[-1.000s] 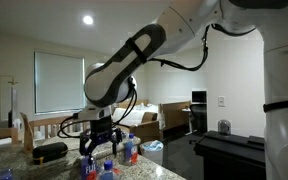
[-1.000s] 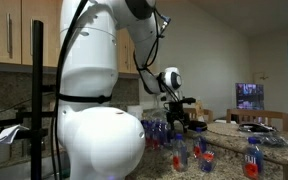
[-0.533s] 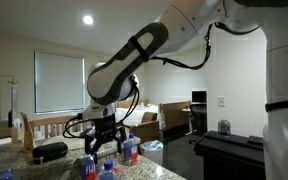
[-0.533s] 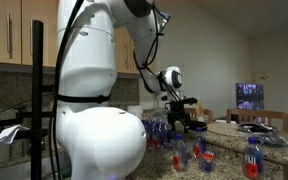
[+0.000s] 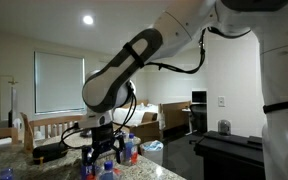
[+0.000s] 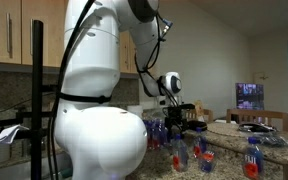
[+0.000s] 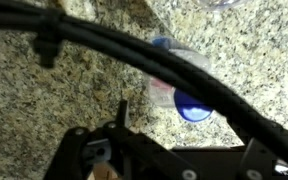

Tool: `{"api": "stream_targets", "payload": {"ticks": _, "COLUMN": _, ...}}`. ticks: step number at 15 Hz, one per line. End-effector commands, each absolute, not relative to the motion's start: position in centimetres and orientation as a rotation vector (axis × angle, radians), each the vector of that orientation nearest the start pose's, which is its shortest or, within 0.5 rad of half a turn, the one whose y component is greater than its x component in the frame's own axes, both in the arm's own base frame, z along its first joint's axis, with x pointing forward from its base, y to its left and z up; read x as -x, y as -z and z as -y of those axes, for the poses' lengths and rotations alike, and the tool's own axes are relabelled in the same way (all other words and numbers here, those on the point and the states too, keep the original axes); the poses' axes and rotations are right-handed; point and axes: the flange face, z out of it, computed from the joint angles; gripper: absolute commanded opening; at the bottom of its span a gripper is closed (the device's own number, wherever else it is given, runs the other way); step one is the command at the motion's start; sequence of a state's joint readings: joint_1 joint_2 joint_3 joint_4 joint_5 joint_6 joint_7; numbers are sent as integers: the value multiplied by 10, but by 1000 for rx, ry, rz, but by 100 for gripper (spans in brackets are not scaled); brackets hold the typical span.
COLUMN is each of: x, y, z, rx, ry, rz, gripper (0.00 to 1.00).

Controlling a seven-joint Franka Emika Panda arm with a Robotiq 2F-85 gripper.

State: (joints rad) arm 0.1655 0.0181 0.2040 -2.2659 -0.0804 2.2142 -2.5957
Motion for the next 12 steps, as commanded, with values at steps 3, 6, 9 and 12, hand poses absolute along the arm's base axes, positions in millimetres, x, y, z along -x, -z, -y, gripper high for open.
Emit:
{"api": "stream_targets", "payload": {"ticks": 3, "x": -484, "y": -338, "z": -183, "rx": -188, "ry": 112, "rz": -3188, "gripper": 59}}
{"api": "stream_targets", "payload": {"ticks": 6, "x": -486, "y": -339, "z": -180, "rx": -200, "ry": 118, "rz": -3184, "gripper": 39}}
{"api": "stream_targets", "payload": {"ticks": 9, "x": -486, "y": -340, "z": -180, "rx": -204, "ry": 122, "rz": -3181, "gripper": 20}}
{"api": "stream_targets", "payload": {"ticks": 12, "x": -487, "y": -343, "z": -181, "rx": -202, "ry": 117, "rz": -3172, "gripper": 67}}
